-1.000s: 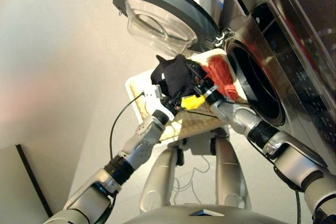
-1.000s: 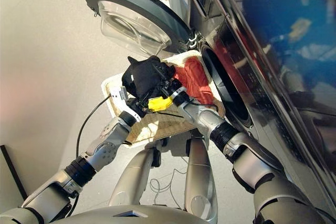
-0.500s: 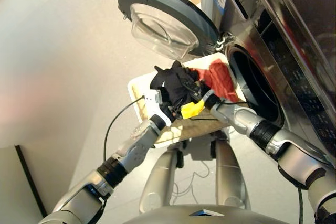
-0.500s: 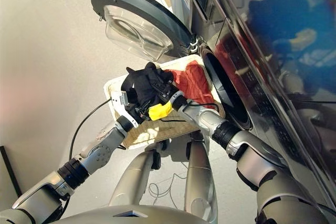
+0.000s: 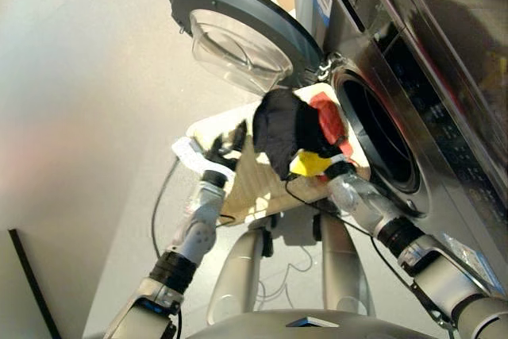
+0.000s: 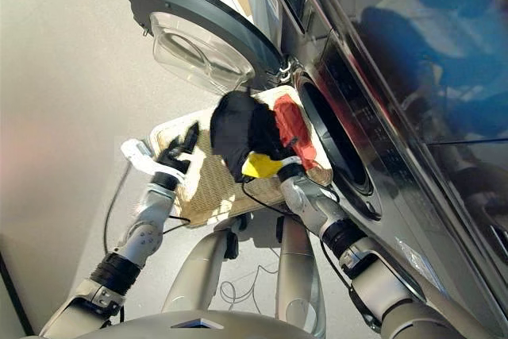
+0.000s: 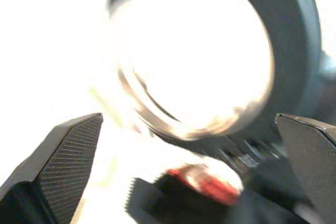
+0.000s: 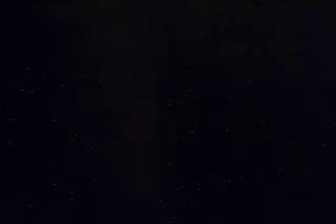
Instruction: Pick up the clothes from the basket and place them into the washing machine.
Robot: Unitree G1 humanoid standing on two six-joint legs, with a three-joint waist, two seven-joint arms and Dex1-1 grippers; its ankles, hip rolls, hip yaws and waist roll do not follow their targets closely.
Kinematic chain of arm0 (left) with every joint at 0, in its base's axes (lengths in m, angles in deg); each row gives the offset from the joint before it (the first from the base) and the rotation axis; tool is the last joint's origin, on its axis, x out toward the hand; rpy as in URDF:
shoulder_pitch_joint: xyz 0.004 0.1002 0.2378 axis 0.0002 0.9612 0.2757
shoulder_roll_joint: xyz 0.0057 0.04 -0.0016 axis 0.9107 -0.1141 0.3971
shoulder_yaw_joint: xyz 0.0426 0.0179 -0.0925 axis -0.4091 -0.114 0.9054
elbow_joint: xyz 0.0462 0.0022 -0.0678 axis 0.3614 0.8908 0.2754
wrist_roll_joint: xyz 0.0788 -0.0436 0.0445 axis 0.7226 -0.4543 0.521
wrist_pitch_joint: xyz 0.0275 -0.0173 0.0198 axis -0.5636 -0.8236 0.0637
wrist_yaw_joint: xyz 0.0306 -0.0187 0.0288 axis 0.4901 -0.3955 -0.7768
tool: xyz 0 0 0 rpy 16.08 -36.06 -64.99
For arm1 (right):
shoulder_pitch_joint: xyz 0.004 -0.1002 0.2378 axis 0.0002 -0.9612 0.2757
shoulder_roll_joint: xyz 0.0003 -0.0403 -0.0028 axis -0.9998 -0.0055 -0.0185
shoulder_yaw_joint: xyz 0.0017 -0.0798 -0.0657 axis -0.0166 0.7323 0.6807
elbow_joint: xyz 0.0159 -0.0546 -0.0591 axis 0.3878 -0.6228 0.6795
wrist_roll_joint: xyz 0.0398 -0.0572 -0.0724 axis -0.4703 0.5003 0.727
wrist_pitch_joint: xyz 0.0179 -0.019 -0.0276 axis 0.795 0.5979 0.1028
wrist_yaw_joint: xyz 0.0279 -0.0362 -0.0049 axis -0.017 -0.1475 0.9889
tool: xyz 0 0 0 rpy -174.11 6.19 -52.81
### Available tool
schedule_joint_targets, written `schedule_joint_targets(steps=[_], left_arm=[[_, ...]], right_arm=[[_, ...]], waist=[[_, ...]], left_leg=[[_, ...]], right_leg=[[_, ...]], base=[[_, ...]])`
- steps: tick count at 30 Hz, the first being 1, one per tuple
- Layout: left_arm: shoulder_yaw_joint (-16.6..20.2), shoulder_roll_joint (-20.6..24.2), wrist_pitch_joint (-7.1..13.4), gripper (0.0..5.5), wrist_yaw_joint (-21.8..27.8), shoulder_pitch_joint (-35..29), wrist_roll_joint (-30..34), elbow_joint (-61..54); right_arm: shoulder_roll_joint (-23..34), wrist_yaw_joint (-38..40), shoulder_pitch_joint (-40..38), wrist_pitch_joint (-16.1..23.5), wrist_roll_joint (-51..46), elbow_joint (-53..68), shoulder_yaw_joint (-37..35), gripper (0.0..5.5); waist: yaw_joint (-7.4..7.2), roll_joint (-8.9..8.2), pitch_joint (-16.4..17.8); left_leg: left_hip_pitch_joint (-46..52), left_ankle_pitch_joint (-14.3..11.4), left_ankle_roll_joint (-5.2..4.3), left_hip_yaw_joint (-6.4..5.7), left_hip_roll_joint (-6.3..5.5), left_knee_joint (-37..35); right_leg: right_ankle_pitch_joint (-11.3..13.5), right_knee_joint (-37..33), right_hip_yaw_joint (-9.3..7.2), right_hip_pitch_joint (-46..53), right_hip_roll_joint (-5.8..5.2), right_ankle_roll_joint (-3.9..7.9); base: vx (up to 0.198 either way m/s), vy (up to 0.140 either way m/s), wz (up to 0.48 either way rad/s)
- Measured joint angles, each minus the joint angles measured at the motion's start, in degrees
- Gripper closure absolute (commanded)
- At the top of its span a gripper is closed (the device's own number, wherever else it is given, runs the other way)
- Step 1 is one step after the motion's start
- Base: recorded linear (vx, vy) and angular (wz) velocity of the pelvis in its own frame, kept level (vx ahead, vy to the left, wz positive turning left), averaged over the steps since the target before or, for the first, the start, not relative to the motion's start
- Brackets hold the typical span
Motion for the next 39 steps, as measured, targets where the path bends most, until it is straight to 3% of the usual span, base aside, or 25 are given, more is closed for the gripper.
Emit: schedule_joint_targets(steps=[4, 9, 13, 20, 26, 31, 34, 39], left_arm=[[0.6, -1.6, 1.8, 0.00, -5.1, 0.5, 6.2, 5.1], [0.5, -2.8, 2.1, 0.00, -8.4, 0.6, 12.2, 12.2], [-0.9, -3.0, 2.1, 0.00, -9.6, -0.2, 15.9, 14.0], [-4.7, -2.0, 2.1, 0.00, -11.5, -4.7, 21.9, 16.1], [-6.8, 1.3, 1.9, 0.00, -11.6, -5.3, 23.1, 15.2], [-6.9, 1.9, 0.8, 0.00, -11.4, -6.3, 23.1, 15.3], [-7.1, 1.9, 0.8, 0.00, -11.3, -7.1, 23.1, 15.8], [-7.0, 2.4, 1.0, 0.00, -11.3, -7.3, 23.1, 15.8]], right_arm=[[-2.3, 0.9, -1.4, 1.2, -12.8, -1.5, -4.1, 5.50], [-5.1, 0.8, -0.7, 4.3, -27.8, -4.5, -8.4, 5.50], [-5.8, 0.8, 1.4, 7.1, -37.9, -6.4, -12.2, 5.50], [-6.7, 4.3, 17.4, 11.5, -51.3, -12.7, -23.4, 5.50], [-1.4, 8.3, 33.0, 14.0, -63.9, -21.1, -31.3, 5.50], [8.0, 10.1, 36.3, 16.3, -67.0, -19.6, -32.7, 5.50], [9.5, 17.0, 36.1, 21.5, -64.0, -15.4, -37.6, 5.50], [10.6, 22.3, 35.8, 22.5, -61.8, -17.0, -39.3, 5.50]], waist=[[0.04, 0.00, 0.0], [0.20, 0.04, 0.0], [1.45, 0.11, 0.1], [1.84, 1.43, 4.1], [3.42, 1.64, 5.2], [3.80, 1.70, 6.8], [4.16, 1.68, 6.9], [3.88, 1.68, 6.9]], left_leg=[[-0.1, 0.0, 0.03, -0.01, -0.11, 0.0], [-1.3, 0.0, 0.06, -0.02, -0.14, 0.1], [-3.4, 0.1, 0.04, -0.08, -0.14, 1.0], [-12.7, -2.7, 0.16, -0.70, -0.32, 10.7], [-21.1, -5.2, 0.26, -0.50, -0.02, 19.7], [-24.2, -7.3, 0.91, 0.68, 0.77, 24.6], [-24.8, -7.9, 1.50, 1.36, 0.56, 25.2], [-24.8, -8.3, 2.11, 1.84, -0.01, 25.2]], right_leg=[[0.0, -0.1, -0.01, 0.0, 0.05, 0.00], [0.1, 0.0, -0.04, -1.2, -0.20, -0.11], [0.3, 0.4, -0.10, -3.1, -0.21, -0.35], [-1.2, 7.8, -0.01, -10.9, -0.76, -0.73], [-2.0, 13.7, 0.52, -18.4, -0.51, -1.16], [-2.2, 15.9, 2.57, -21.1, 0.34, -0.87], [-2.1, 16.6, 3.69, -22.1, 0.33, -0.32], [-2.4, 16.3, 4.17, -22.0, 0.18, 0.66]], base=[[0.000, 0.000, 0.000], [0.000, 0.000, 0.000], [0.000, 0.000, 0.000], [0.000, 0.000, 0.000], [0.000, 0.000, 0.000], [0.026, 0.018, -0.137], [0.061, 0.027, -0.157], [0.011, 0.003, 0.001]])
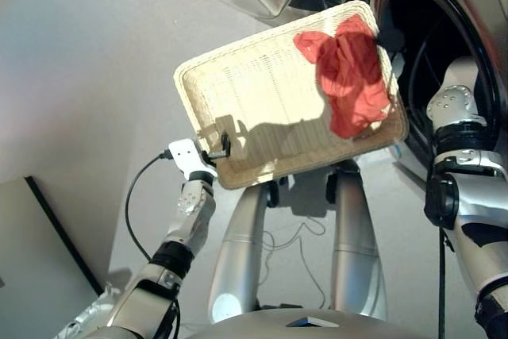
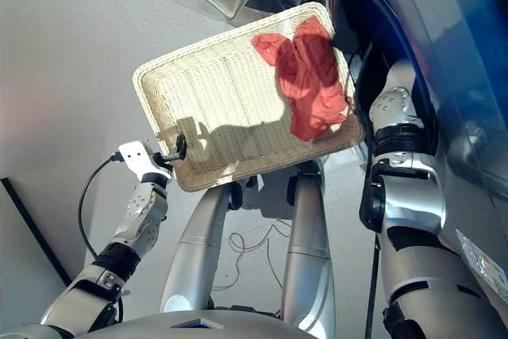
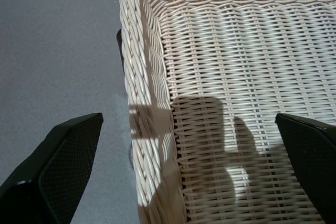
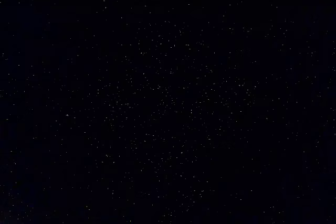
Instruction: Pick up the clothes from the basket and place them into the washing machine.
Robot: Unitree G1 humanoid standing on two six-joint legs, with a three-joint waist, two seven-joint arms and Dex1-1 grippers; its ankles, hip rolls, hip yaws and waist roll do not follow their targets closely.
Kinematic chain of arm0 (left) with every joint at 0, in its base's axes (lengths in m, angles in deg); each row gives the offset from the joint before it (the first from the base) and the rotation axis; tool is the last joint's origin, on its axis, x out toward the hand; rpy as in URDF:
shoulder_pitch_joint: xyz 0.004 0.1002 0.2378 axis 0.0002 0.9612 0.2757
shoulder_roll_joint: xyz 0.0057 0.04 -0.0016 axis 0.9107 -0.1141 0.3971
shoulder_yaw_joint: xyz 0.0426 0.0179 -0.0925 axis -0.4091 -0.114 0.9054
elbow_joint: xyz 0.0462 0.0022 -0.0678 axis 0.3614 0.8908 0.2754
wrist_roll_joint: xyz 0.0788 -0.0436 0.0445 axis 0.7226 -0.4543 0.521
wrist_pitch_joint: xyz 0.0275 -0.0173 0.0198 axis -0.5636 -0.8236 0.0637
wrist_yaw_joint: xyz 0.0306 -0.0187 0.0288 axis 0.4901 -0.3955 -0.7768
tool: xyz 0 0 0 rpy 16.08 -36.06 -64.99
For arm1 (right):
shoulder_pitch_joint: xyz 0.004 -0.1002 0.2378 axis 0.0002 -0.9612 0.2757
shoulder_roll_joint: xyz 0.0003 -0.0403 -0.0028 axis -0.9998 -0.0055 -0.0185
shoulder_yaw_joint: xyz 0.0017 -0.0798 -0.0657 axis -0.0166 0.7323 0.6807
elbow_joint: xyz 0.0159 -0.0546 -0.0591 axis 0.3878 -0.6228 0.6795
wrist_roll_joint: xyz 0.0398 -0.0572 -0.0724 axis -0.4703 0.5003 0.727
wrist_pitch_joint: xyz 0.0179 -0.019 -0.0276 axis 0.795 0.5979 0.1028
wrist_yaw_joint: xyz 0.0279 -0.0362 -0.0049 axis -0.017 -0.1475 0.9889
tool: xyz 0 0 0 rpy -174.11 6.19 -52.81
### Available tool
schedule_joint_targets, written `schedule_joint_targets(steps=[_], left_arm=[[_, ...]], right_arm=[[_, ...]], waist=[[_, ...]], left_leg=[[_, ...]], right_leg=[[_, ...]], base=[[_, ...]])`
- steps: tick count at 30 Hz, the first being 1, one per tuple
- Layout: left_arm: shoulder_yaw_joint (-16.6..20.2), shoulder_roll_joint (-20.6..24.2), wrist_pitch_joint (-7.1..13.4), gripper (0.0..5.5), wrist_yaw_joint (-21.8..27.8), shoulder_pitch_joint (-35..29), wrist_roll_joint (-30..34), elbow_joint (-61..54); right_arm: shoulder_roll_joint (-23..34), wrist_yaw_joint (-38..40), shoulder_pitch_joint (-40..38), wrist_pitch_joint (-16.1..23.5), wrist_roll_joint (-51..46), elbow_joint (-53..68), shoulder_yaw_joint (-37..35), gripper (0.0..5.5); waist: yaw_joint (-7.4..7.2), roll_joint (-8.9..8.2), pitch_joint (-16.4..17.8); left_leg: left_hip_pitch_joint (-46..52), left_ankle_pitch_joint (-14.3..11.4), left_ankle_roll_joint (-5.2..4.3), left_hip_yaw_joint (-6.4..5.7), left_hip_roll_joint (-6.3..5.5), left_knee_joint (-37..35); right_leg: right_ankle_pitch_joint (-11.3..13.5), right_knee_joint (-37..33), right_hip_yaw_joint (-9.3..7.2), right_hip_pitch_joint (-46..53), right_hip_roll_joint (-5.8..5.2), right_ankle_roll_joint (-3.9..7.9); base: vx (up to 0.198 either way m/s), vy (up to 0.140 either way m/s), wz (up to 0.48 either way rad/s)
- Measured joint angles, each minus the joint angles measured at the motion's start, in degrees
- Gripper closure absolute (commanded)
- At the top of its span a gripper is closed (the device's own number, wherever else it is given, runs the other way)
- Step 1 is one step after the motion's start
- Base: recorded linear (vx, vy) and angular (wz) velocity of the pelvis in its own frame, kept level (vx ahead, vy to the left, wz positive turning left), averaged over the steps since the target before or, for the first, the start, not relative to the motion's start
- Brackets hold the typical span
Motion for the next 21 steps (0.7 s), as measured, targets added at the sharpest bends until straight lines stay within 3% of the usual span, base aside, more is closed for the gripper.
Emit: schedule_joint_targets(steps=[1, 2, 12, 21], left_arm=[[0.0, 0.0, 0.0, 0.00, 0.0, -0.1, 0.0, 0.0], [0.0, 0.0, 0.0, 0.00, 0.0, -0.1, 0.0, 0.0], [0.2, 0.0, 0.0, 0.00, 1.8, -0.6, -0.1, 1.2], [0.4, -1.0, 0.0, 0.00, 2.4, -0.5, 0.1, 4.8]], right_arm=[[-0.1, 0.0, -0.1, 0.0, 0.0, -0.2, -0.1, 5.00], [-0.1, -0.4, -0.2, -0.1, 0.0, -0.6, -0.1, 0.00], [-3.0, -17.7, -6.8, -5.3, -1.4, -5.9, 8.9, 0.00], [-4.7, -27.1, -14.7, -10.5, 4.0, -4.7, 18.6, 0.00]], waist=[[-0.27, 0.00, 0.0], [-0.54, 0.00, 0.0], [-3.06, -0.84, -0.4], [-4.18, -2.52, -1.3]], left_leg=[[0.0, 0.0, 0.09, 0.13, -0.13, 0.0], [0.0, -0.1, 0.15, 0.20, -0.15, 0.0], [4.4, -0.5, 0.62, 0.36, -0.20, -2.3], [8.2, 0.4, -0.15, -0.97, -0.27, -5.8]], right_leg=[[0.1, -0.2, 0.00, 0.0, 0.04, 0.41], [0.2, -0.2, 0.01, 0.1, 0.02, 0.60], [-0.1, -1.8, 0.08, 4.5, -0.20, 1.18], [-0.2, -4.4, -1.43, 8.6, -0.47, 0.77]], base=[[0.000, 0.000, 0.000], [0.000, 0.000, 0.000], [0.000, 0.000, 0.000], [0.000, 0.000, 0.000]])
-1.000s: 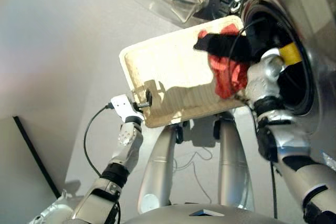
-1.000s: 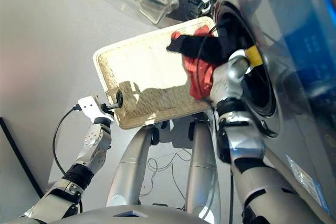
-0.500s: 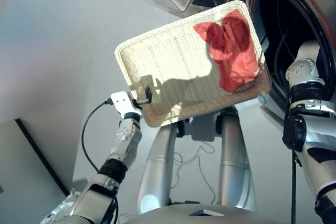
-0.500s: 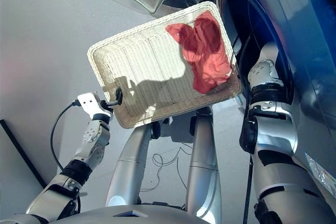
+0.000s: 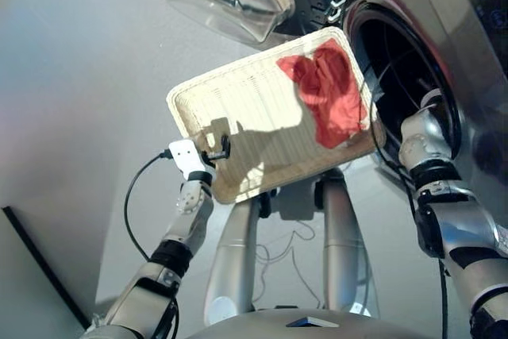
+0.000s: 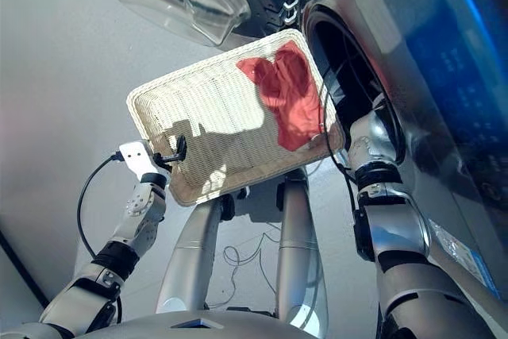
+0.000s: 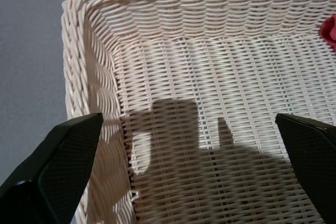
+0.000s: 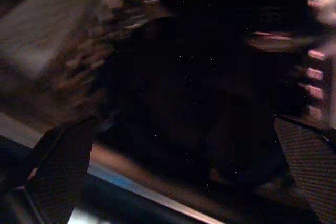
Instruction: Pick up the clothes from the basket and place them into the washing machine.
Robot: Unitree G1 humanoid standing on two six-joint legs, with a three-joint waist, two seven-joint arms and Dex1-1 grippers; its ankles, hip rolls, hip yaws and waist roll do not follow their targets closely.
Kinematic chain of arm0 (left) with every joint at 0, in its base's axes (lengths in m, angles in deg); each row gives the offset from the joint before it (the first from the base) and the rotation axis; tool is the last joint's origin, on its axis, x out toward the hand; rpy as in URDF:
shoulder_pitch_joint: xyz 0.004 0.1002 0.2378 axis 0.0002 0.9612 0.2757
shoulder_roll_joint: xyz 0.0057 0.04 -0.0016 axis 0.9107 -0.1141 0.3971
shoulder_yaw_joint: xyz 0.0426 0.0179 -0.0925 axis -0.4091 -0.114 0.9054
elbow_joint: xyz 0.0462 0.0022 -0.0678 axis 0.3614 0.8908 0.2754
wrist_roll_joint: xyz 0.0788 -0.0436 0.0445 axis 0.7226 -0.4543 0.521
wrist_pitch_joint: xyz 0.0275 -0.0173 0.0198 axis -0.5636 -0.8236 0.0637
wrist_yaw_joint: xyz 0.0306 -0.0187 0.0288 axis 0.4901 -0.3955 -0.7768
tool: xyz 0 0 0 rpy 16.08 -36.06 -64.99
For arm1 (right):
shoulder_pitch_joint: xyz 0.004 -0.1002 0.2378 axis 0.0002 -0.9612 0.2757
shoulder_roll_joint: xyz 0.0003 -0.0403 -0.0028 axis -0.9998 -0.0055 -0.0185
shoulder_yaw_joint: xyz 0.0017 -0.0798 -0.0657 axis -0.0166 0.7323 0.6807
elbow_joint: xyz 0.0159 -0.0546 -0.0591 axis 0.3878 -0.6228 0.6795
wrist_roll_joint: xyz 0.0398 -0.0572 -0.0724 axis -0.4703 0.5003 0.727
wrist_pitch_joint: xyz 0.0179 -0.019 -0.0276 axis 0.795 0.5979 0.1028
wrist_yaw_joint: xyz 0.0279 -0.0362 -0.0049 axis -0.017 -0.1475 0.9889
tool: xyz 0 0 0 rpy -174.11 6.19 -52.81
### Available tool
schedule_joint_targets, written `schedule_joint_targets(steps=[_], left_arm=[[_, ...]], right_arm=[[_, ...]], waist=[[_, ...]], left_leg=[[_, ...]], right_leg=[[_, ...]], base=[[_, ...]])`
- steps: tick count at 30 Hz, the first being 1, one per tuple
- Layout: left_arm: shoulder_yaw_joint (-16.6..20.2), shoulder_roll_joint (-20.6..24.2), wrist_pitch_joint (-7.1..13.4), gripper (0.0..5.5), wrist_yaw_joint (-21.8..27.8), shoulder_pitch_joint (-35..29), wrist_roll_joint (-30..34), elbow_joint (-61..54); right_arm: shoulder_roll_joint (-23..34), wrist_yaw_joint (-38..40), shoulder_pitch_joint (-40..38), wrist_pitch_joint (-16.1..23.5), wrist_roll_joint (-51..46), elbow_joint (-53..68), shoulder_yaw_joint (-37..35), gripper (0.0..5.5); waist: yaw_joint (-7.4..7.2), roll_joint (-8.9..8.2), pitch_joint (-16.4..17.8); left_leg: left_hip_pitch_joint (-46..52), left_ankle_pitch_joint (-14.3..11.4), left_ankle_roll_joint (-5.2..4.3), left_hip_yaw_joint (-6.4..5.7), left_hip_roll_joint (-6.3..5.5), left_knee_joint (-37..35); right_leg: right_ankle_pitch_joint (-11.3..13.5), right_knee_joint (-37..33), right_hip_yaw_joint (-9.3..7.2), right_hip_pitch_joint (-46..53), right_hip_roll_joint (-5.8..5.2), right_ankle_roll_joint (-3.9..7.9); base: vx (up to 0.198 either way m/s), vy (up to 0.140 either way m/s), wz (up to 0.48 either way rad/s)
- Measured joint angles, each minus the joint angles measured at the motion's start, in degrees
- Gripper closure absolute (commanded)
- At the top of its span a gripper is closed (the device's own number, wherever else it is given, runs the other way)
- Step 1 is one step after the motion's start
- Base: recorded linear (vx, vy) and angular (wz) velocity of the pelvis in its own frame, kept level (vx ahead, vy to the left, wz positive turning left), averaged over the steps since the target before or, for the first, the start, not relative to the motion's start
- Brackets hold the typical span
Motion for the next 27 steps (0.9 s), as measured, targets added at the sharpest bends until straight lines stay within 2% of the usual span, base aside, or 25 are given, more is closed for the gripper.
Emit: schedule_joint_targets(steps=[6, 9, 14, 19, 23, 27], left_arm=[[1.8, -0.1, -0.1, 0.00, 1.5, 0.5, 1.5, 4.7], [1.9, -0.2, -0.3, 0.00, 2.1, 0.5, 1.8, 6.3], [2.3, -0.1, -0.6, 0.00, 3.5, 0.4, 2.5, 7.3], [2.2, -0.1, -1.2, 0.00, 3.7, 0.3, 2.7, 8.4], [2.1, -0.1, -1.3, 0.00, 3.6, -0.7, 2.8, 8.4], [2.2, 0.3, -1.3, 0.00, 3.0, -3.4, 3.8, 8.3]], right_arm=[[-2.6, -9.9, -5.7, -4.0, 3.9, -0.6, 9.9, 0.00], [-3.6, -13.5, -5.8, -5.7, 7.5, -1.0, 13.9, 0.00], [-6.0, -18.4, -5.2, -7.1, 10.0, -3.6, 16.8, 0.00], [-8.1, -18.5, -5.5, -8.9, 12.3, -8.7, 17.2, 0.00], [-9.0, -18.3, -4.7, -9.7, 13.9, -10.1, 17.1, 0.00], [-8.6, -17.9, -1.9, -9.8, 13.9, -10.8, 16.8, 0.00]], waist=[[0.17, -2.85, -1.7], [0.19, -3.03, -1.8], [1.05, -3.32, -1.6], [1.65, -3.48, -1.5], [1.93, -4.01, -0.8], [2.46, -3.88, 1.8]], left_leg=[[2.3, 1.3, -1.17, -2.21, -0.18, -3.3], [3.0, 1.6, -1.48, -3.34, -0.09, -4.0], [3.2, 1.9, -1.74, -3.88, -0.07, -4.4], [2.4, 2.1, -1.96, -4.98, -0.07, -4.4], [0.5, 2.2, -1.99, -5.16, -0.12, -4.1], [-1.6, 2.2, -1.99, -5.12, -0.15, -2.8]], right_leg=[[-0.3, -1.3, -2.48, 2.2, -0.36, -1.40], [-0.3, -2.1, -3.36, 3.4, -0.34, -1.68], [-0.6, -2.1, -3.75, 3.7, -0.38, -1.42], [-0.7, -2.6, -4.85, 3.5, -0.45, -1.57], [-0.5, -2.4, -5.05, 1.9, -0.51, -1.76], [-0.3, -1.4, -4.95, -0.2, -0.58, -2.20]], base=[[0.001, -0.006, 0.064], [0.000, 0.000, 0.000], [0.000, 0.000, 0.000], [0.000, 0.000, 0.000], [0.000, 0.000, 0.000], [0.000, 0.000, 0.000]])
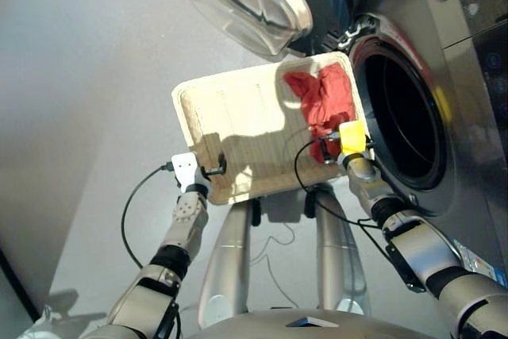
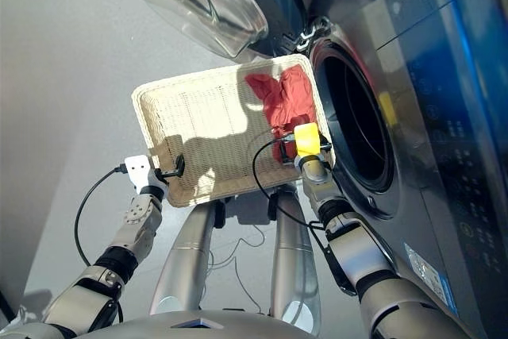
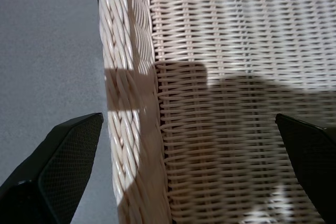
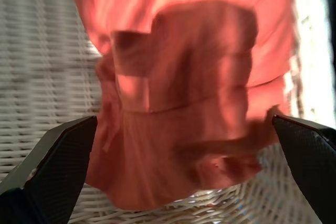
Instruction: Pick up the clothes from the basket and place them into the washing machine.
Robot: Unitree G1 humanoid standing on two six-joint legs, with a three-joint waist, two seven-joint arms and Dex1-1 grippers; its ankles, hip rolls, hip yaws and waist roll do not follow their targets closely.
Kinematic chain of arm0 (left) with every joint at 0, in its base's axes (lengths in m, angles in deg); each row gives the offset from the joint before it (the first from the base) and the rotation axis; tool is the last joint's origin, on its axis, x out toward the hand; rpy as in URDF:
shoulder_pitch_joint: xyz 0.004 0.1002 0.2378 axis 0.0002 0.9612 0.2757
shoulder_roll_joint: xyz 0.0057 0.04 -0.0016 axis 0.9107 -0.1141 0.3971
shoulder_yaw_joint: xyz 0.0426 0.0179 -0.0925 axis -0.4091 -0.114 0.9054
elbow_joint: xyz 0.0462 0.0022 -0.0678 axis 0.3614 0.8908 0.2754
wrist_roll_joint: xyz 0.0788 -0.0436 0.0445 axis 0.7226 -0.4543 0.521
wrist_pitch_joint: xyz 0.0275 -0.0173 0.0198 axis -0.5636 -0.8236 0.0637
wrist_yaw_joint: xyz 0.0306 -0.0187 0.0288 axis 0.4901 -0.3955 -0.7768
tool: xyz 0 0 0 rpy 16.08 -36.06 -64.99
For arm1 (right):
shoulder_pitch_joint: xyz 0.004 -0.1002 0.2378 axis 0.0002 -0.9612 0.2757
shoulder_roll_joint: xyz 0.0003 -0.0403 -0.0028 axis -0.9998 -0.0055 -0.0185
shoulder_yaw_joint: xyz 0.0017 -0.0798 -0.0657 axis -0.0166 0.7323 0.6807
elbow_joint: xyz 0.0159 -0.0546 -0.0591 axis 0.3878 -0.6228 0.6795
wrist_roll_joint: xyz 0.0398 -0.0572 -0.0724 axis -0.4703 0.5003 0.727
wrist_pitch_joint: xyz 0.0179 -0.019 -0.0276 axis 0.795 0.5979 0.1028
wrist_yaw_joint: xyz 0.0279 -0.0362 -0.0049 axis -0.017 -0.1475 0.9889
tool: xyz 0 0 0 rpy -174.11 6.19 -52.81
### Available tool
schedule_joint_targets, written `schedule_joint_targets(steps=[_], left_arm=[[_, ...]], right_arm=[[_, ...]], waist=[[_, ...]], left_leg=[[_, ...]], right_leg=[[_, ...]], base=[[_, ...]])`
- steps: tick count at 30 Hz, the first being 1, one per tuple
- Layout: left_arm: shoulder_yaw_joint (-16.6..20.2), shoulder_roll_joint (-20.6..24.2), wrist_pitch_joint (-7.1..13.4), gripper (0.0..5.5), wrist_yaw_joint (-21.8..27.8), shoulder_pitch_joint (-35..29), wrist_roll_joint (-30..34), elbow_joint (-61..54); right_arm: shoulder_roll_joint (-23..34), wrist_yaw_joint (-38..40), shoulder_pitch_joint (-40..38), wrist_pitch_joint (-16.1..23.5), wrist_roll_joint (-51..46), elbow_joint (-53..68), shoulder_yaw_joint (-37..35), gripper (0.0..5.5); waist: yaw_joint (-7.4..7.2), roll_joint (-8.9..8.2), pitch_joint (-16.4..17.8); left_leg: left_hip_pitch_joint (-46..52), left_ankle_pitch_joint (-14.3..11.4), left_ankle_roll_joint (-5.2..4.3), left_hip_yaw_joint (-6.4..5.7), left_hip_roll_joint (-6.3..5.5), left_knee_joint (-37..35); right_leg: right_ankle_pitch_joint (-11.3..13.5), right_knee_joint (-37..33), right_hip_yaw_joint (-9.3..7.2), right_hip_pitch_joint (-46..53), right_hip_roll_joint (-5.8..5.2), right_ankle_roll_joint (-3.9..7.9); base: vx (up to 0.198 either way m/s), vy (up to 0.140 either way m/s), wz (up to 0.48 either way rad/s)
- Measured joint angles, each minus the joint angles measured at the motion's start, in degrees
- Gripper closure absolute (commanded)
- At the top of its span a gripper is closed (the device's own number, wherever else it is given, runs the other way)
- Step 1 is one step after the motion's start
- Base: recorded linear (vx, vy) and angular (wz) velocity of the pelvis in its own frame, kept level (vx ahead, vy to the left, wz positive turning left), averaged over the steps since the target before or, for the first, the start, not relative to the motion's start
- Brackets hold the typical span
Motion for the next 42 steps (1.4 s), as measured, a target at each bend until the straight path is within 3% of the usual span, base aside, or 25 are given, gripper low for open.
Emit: schedule_joint_targets(steps=[7, 8, 9, 13, 20, 27, 34, 37, 42], left_arm=[[0.0, 0.3, 0.0, 0.00, -1.1, -4.4, -0.1, -3.0], [-0.1, 0.5, 0.0, 0.00, -1.2, -4.4, -0.1, -3.4], [-0.3, 0.6, 0.0, 0.00, -1.1, -4.5, -0.1, -3.5], [-0.6, 0.9, -0.1, 0.00, -1.1, -3.9, -0.1, -4.6], [-0.6, 1.0, -1.0, 0.00, -1.0, -2.7, -0.1, -4.6], [0.0, 1.0, -1.0, 0.00, -1.0, -2.4, -0.2, -4.7], [-0.1, 0.0, -0.5, 0.00, -1.2, 0.4, -0.1, -4.6], [-0.2, 0.1, 0.1, 0.00, -1.1, 1.0, 0.0, -4.9], [-0.3, 0.2, 0.3, 0.00, -1.0, 2.9, 0.0, -5.2]], right_arm=[[2.3, 1.8, 9.1, -0.3, 1.0, -3.9, -1.8, 0.00], [2.3, 1.7, 9.8, -0.1, 1.0, -4.0, -2.2, 1.14], [2.3, 1.7, 10.3, 0.0, 0.9, -4.6, -2.7, 5.50], [2.6, 2.2, 12.7, -0.4, 0.0, -6.6, -4.9, 5.50], [2.6, 3.1, 11.9, -0.2, -4.2, -4.9, -7.2, 5.50], [2.0, 4.4, 3.2, 0.8, -9.1, 9.1, -9.4, 5.50], [-0.6, 9.2, -4.0, 7.4, -13.5, 19.6, -19.5, 5.50], [0.1, 12.8, -3.2, 9.5, -14.2, 22.2, -25.6, 5.50], [6.9, 23.4, 1.9, 16.1, -14.2, 23.4, -37.4, 5.50]], waist=[[2.14, 1.65, 3.6], [2.15, 1.82, 3.8], [2.15, 1.83, 3.8], [2.35, 1.87, 3.8], [2.26, 2.24, 3.5], [1.91, 2.30, 3.5], [-0.25, 3.36, 1.5], [-0.37, 3.79, 1.2], [0.64, 5.78, -0.1]], left_leg=[[-6.6, -0.6, -0.49, -0.11, -0.41, 5.5], [-7.4, -0.9, -0.59, -0.08, -0.40, 6.6], [-8.0, -1.3, -0.71, -0.17, -0.39, 7.8], [-10.0, -2.1, -0.59, -0.18, -0.30, 10.7], [-9.8, -1.9, -0.34, 0.38, 0.03, 10.5], [-3.2, -1.6, -0.17, 2.25, 0.50, 6.5], [1.1, -1.2, 0.66, 4.43, 0.09, 2.6], [1.6, -1.1, 0.90, 4.88, 0.04, 2.4], [1.8, -1.5, 1.66, 6.30, 0.10, 2.3]], right_leg=[[-2.0, 6.7, -0.14, -7.0, -0.86, -0.52], [-2.4, 7.9, -0.32, -7.7, -0.85, -0.75], [-3.0, 9.1, -0.33, -8.2, -0.92, -0.73], [-3.6, 11.5, 0.06, -10.3, -0.87, -1.24], [-2.8, 10.8, 0.30, -10.2, -0.73, -1.11], [-1.6, 7.2, 1.99, -4.3, 0.10, -0.78], [-1.0, 3.4, 3.54, -1.0, 0.29, 0.63], [-0.7, 2.7, 4.49, -0.8, 0.38, 0.97], [0.0, 2.3, 5.65, -0.8, 0.50, 1.37]], base=[[0.000, 0.000, 0.000], [0.000, 0.000, 0.000], [0.000, 0.000, 0.000], [0.013, 0.002, 0.001], [0.000, 0.000, 0.000], [0.003, 0.004, -0.056], [-0.001, 0.008, -0.019], [0.000, 0.000, 0.000], [0.000, 0.000, 0.000]])
